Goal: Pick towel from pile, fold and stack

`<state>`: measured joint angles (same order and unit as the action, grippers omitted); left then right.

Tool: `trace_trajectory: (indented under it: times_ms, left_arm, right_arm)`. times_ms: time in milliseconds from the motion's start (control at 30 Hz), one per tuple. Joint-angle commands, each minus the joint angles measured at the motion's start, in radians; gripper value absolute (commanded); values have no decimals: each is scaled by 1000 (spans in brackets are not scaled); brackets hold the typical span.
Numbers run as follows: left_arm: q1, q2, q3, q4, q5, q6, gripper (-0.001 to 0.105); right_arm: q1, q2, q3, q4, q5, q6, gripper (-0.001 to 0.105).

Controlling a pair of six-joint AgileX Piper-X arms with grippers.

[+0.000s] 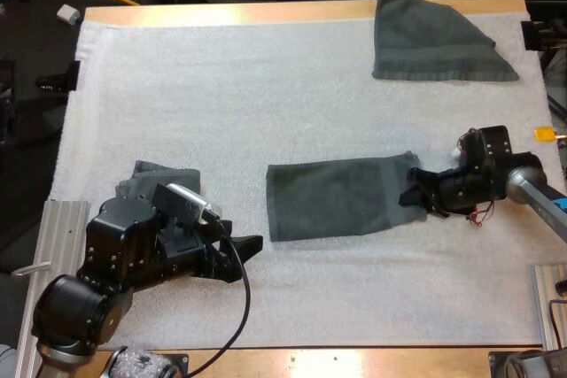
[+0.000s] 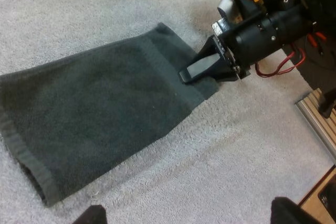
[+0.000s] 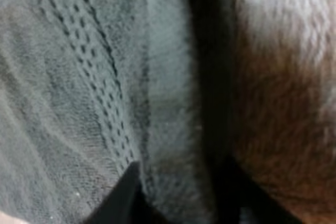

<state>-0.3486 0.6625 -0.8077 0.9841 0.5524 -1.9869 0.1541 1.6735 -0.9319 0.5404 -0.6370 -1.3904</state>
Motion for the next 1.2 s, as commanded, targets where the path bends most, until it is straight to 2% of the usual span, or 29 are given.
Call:
trace_trajectory:
  times_ms: [0, 100, 233, 300, 333, 567, 633, 700, 767, 833, 900, 1000, 1167]
  left_arm:
    - [-1, 2, -3, -1, 4, -11, 61]
    - [-1, 2, -4, 0, 5, -12, 61]
    - [-1, 2, -3, 3, 8, -13, 61]
    - [-1, -3, -4, -3, 5, -14, 61]
    - [-1, -2, -4, 0, 7, -15, 61]
    - [-1, -1, -5, -5, 11, -17, 61]
    - [-3, -3, -4, 0, 12, -18, 61]
    - [-3, -3, -4, -1, 10, -20, 61]
    - [-2, 0, -4, 4, 10, -22, 61]
    - [-2, -2, -4, 7, 11, -22, 61]
    - [-1, -4, -4, 4, 8, -25, 61]
    - [0, -3, -4, 10, 14, -28, 61]
    - [0, -1, -4, 14, 22, -29, 61]
  right_arm:
    - [6, -1, 6, 53, 23, -16, 1]
    - [4, -41, 5, 113, 112, -62, 0]
    - [11, -133, 2, 212, 304, -128, 0]
    - [9, -119, 0, 180, 234, -109, 0]
    - [9, -157, -4, 223, 323, -140, 0]
    - [11, -340, -78, 491, 755, -329, 0]
    - [17, -354, -93, 517, 765, -332, 0]
    - [33, -363, -109, 536, 719, -310, 0]
    - [124, -355, -120, 517, 646, -247, 0]
    - [215, -334, -118, 471, 627, -173, 0]
    - [234, -329, -117, 478, 639, -167, 0]
    - [326, -270, -118, 423, 601, -69, 0]
    - [406, -170, -118, 310, 533, 74, 0]
